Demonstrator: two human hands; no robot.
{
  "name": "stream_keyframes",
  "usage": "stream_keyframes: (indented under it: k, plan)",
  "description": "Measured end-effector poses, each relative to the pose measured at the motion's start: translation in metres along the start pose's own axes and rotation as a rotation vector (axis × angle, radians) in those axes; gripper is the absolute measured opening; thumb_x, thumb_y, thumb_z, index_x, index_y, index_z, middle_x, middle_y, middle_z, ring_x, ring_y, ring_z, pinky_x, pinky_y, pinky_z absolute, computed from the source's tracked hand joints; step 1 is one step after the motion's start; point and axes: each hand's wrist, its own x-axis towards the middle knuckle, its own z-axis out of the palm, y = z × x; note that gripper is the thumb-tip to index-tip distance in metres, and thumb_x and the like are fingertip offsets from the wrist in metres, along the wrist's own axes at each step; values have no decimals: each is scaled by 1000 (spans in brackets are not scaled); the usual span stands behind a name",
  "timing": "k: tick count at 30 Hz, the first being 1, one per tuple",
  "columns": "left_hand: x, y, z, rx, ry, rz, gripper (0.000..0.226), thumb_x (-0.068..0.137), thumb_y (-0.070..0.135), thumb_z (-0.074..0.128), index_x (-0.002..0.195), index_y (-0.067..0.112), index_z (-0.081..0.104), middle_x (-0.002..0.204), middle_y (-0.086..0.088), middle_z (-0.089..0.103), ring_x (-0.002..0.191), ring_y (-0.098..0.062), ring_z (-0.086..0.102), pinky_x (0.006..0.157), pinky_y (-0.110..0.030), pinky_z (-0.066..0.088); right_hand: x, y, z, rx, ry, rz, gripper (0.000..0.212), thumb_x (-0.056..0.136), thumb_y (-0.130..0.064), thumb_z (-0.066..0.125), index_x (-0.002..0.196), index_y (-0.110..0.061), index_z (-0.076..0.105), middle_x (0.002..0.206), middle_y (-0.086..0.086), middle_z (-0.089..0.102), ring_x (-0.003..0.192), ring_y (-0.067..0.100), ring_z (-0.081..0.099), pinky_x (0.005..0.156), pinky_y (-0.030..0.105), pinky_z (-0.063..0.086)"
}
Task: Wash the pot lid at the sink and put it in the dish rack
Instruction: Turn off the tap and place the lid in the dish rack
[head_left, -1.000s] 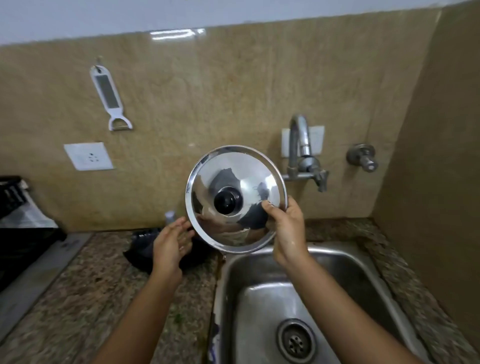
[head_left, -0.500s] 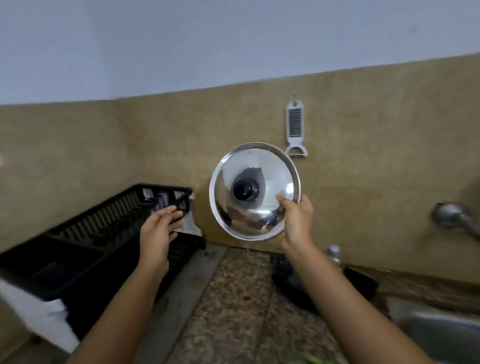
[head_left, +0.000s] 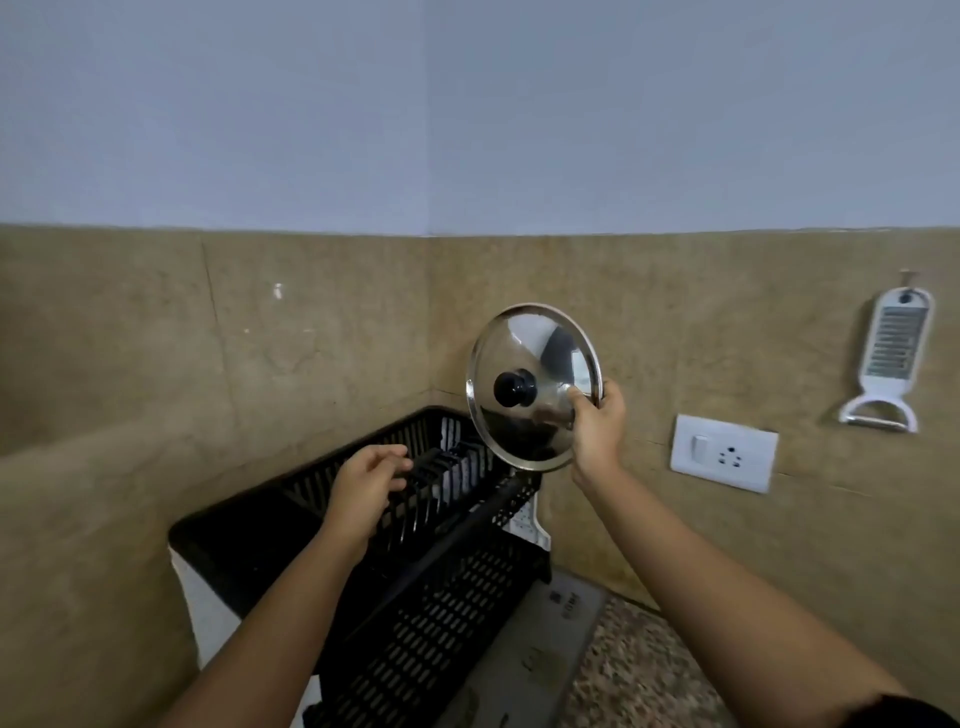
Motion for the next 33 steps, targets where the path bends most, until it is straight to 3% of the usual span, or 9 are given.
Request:
stream_keyframes:
  k: [3, 5, 9, 12, 16, 20, 25, 29, 33]
  plan:
    - [18, -2, -4, 39, -17, -24, 21, 98, 23, 45, 108, 16, 62, 100, 0, 67, 88, -16, 61, 69, -27, 41, 26, 25, 29, -41, -21, 21, 21, 88, -5, 57, 79, -23, 55, 82, 10, 61, 78, 29, 61, 80, 46, 53]
    - [28, -6, -6, 48, -33, -59, 21, 97, 23, 44, 108, 17, 62, 100, 1, 67, 91, -19, 61, 69, -26, 41, 42, 43, 42, -64, -43, 49, 21, 87, -4, 58, 80, -24, 57, 85, 12, 63, 85, 38, 65, 84, 50, 53]
    - [46, -10, -7, 48, -73, -91, 22, 97, 23, 44, 108, 19, 63, 104, 2, 68, 100, -21, 63, 70, -27, 42, 65, 71, 58, -80, -61, 72, 21, 85, -2, 57, 78, -22, 57, 80, 8, 61, 83, 34, 64, 80, 46, 54]
    - [55, -13, -6, 11, -73, -92, 22, 97, 21, 44, 107, 19, 64, 102, 2, 69, 96, -19, 63, 70, -25, 43, 78, 88, 65, -101, -60, 93, 22, 86, -3, 58, 74, -21, 53, 71, 2, 56, 67, 21, 56, 63, 35, 49]
    - [60, -24, -5, -44, -50, -98, 19, 96, 23, 47, 102, 23, 65, 100, 5, 70, 93, -16, 65, 73, -26, 45, 92, 105, 70, -86, -85, 170, 21, 86, 1, 57, 74, -17, 57, 74, 5, 59, 68, 20, 56, 61, 29, 48]
    - [62, -33, -3, -54, -53, -136, 19, 96, 24, 47, 102, 24, 65, 99, 6, 70, 93, -15, 66, 74, -26, 47, 97, 126, 70, -108, -81, 290, 20, 88, 0, 56, 72, -13, 56, 66, 5, 54, 55, 16, 49, 48, 26, 41]
    - [63, -35, -1, -23, -73, -121, 19, 96, 25, 46, 103, 25, 64, 99, 6, 71, 93, -15, 66, 73, -25, 47, 98, 141, 72, -91, -99, 354, 21, 89, 0, 56, 71, -10, 54, 60, 6, 46, 49, 16, 39, 48, 30, 34]
    - [63, -35, 0, -11, -62, -119, 19, 96, 23, 46, 102, 26, 63, 100, 6, 70, 92, -15, 65, 70, -24, 46, 102, 143, 69, -133, -126, 378, 0, 89, -3, 57, 89, -3, 57, 69, 8, 51, 55, 18, 43, 51, 32, 37]
    - [59, -34, 0, 6, -58, -116, 19, 96, 23, 46, 105, 24, 63, 106, 2, 69, 98, -18, 64, 67, -23, 44, 104, 135, 64, -234, -227, 401, 14, 92, -10, 57, 104, -4, 56, 80, 7, 58, 68, 21, 53, 59, 30, 46]
